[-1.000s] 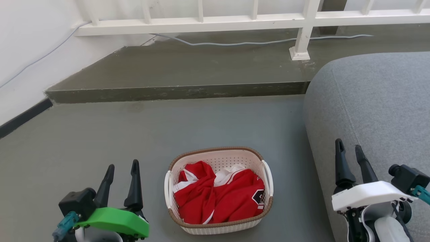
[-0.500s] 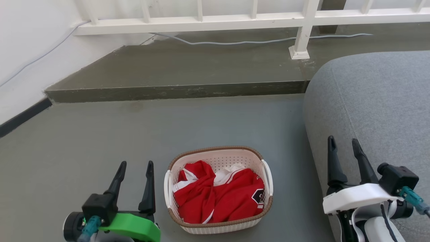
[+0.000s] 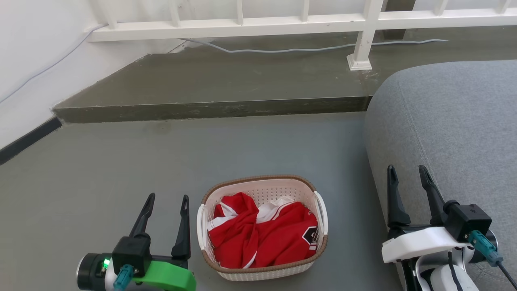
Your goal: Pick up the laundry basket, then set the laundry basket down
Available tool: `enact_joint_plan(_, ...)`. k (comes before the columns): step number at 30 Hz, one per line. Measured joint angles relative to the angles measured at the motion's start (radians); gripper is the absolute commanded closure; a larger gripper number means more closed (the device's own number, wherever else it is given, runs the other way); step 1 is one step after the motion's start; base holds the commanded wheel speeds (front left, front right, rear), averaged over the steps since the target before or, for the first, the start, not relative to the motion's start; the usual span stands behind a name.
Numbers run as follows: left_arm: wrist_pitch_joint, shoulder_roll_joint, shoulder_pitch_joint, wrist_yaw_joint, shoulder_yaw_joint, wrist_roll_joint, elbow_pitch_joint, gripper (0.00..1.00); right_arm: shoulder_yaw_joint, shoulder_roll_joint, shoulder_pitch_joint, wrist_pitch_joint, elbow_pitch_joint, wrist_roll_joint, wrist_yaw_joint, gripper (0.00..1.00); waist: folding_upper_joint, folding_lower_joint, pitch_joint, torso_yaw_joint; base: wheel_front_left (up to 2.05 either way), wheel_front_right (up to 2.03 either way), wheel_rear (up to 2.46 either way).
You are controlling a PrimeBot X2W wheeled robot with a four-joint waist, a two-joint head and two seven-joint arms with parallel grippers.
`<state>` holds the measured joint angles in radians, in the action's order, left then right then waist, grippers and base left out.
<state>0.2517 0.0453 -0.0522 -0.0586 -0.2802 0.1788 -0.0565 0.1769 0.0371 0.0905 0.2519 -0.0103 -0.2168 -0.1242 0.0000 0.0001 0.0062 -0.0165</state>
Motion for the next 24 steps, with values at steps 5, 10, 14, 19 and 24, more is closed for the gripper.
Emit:
enact_joint_plan(5, 0.0, 0.0, 0.0, -0.005, 0.007, 0.003, -0.004, 0.0, 0.0, 0.0, 0.0, 0.0, 0.0, 0.0, -0.001, 0.0, 0.0, 0.0, 0.001, 0.0, 0.0, 0.0, 0.0)
enact_joint_plan(10, 0.0, 0.0, 0.0, -0.005, 0.009, 0.003, -0.007, 0.0, 0.0, 0.0, 0.0, 0.0, -0.001, 0.0, -0.001, 0.0, 0.0, 0.0, 0.002, 0.001, 0.0, 0.0, 0.0)
enact_joint_plan(14, 0.0, 0.0, 0.0, -0.005, 0.01, 0.008, -0.008, 0.0, 0.001, 0.0, 0.0, 0.0, -0.001, 0.0, -0.001, 0.0, 0.0, 0.0, 0.003, 0.001, 0.0, 0.0, 0.0)
enact_joint_plan(19, 0.0, 0.0, 0.0, -0.008, 0.011, 0.01, -0.009, 0.0, 0.001, 0.0, 0.0, 0.0, -0.001, 0.0, -0.001, 0.0, 0.0, 0.0, 0.005, 0.001, 0.0, 0.0, 0.0)
enact_joint_plan(24, 0.0, 0.0, 0.0, -0.008, 0.013, 0.01, -0.009, 0.0, 0.001, 0.0, 0.0, 0.0, -0.001, 0.0, -0.001, 0.0, 0.0, 0.0, 0.011, 0.001, 0.0, 0.0, 0.0)
